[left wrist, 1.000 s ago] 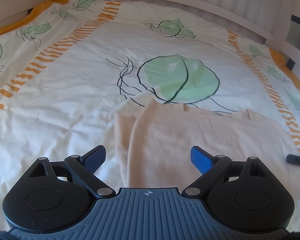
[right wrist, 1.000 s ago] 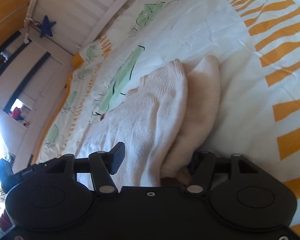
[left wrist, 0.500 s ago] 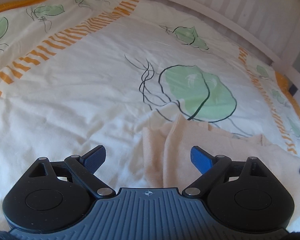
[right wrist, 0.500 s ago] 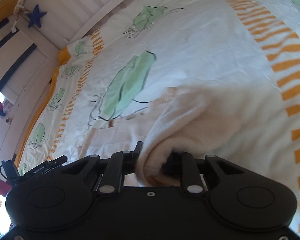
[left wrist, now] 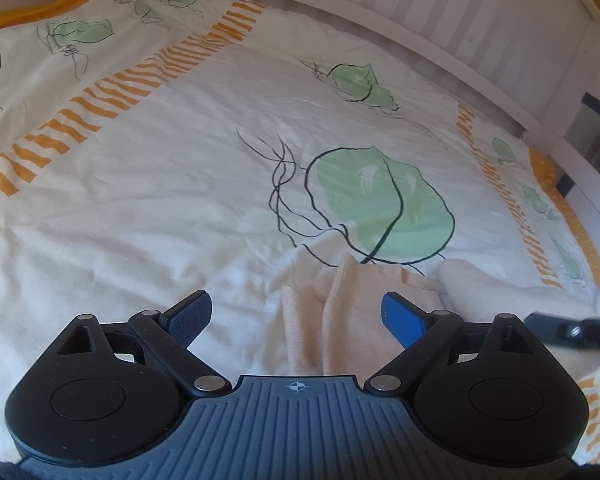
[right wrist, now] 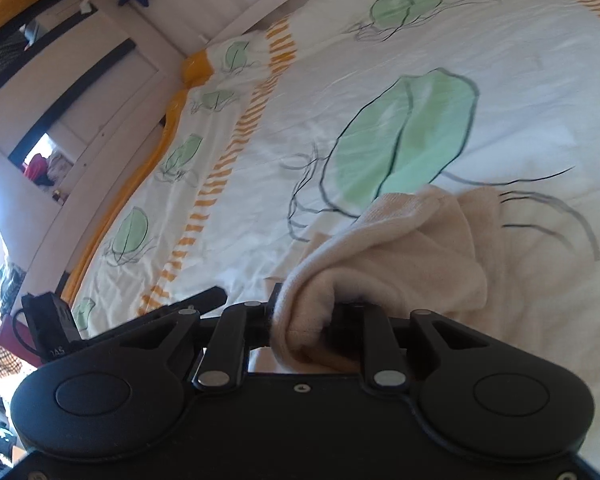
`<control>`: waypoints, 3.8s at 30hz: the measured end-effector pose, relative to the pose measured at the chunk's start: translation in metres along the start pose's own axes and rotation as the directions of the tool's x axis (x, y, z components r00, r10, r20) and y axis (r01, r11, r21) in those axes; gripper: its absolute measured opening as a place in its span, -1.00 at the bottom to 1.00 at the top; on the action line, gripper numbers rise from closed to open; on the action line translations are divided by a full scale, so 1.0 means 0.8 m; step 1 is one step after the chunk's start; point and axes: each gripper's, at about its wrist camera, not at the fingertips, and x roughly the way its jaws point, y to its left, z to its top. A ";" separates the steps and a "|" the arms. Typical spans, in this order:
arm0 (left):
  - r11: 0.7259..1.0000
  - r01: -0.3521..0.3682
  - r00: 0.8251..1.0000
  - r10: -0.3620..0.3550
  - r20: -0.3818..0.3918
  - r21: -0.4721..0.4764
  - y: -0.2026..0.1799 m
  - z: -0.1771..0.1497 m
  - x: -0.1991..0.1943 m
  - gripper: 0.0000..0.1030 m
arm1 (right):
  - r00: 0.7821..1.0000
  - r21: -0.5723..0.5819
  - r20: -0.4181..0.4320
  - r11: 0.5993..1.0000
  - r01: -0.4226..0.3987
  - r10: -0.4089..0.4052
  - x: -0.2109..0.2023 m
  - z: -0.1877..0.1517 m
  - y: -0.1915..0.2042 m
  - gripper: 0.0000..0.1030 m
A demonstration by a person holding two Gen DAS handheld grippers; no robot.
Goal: Fold small clothes
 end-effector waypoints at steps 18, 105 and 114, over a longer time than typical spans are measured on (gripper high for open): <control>0.999 0.015 1.000 -0.015 0.007 -0.049 0.017 0.008 -0.002 0.80 | 0.978 -0.267 -0.015 0.944 0.195 -0.207 0.091 -0.059 0.072 -0.22; 0.963 0.184 0.981 -0.167 -0.100 0.199 -0.067 -0.104 -0.035 0.38 | 0.986 -0.453 0.148 0.880 0.142 -0.083 -0.093 -0.188 0.016 0.46; 0.969 0.235 0.953 -0.215 -0.215 0.072 -0.049 -0.110 -0.011 -0.93 | 0.979 -0.423 0.163 0.888 0.183 -0.124 -0.090 -0.180 0.001 0.47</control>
